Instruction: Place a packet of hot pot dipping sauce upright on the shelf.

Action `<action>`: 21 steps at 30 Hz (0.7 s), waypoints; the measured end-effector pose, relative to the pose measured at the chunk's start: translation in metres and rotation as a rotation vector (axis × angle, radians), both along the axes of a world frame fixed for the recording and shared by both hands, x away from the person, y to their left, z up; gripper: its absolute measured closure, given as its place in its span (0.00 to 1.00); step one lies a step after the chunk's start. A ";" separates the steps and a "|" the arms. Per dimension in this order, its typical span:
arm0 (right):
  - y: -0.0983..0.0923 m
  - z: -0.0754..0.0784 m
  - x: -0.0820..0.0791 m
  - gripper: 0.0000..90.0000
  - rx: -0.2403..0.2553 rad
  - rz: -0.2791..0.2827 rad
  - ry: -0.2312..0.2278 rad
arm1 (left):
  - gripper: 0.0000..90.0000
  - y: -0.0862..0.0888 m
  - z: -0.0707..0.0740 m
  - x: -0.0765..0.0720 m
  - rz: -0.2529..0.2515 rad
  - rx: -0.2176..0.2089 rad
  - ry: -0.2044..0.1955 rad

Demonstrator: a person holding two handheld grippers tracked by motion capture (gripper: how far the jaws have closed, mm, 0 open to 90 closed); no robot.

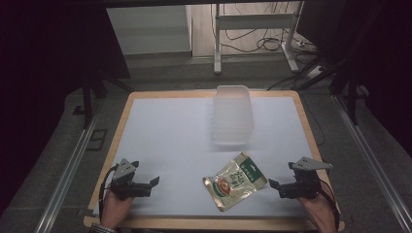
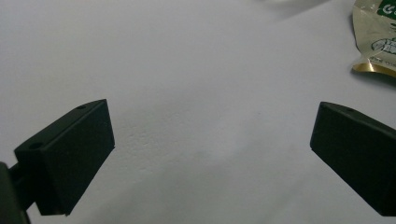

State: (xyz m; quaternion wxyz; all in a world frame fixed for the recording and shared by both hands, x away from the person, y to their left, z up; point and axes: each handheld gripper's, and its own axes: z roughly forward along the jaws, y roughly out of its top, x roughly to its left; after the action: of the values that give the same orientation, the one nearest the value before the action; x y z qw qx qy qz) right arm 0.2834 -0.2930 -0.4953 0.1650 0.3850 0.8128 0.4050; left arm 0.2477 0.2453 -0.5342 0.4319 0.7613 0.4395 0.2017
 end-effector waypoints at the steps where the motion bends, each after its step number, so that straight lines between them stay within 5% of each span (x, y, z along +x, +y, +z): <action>1: 0.000 0.000 0.001 0.01 0.005 0.003 0.010 | 0.00 0.000 0.000 0.000 0.000 0.000 0.000; 21: 0.020 -0.001 0.009 0.02 -0.030 0.015 0.018 | 0.00 -0.001 -0.001 0.001 -0.003 0.003 0.004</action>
State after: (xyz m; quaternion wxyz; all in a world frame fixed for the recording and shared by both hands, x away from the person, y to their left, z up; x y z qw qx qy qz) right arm 0.2928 -0.2729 -0.4963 0.1602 0.3801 0.8230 0.3906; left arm 0.2483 0.2448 -0.5349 0.4299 0.7632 0.4390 0.2002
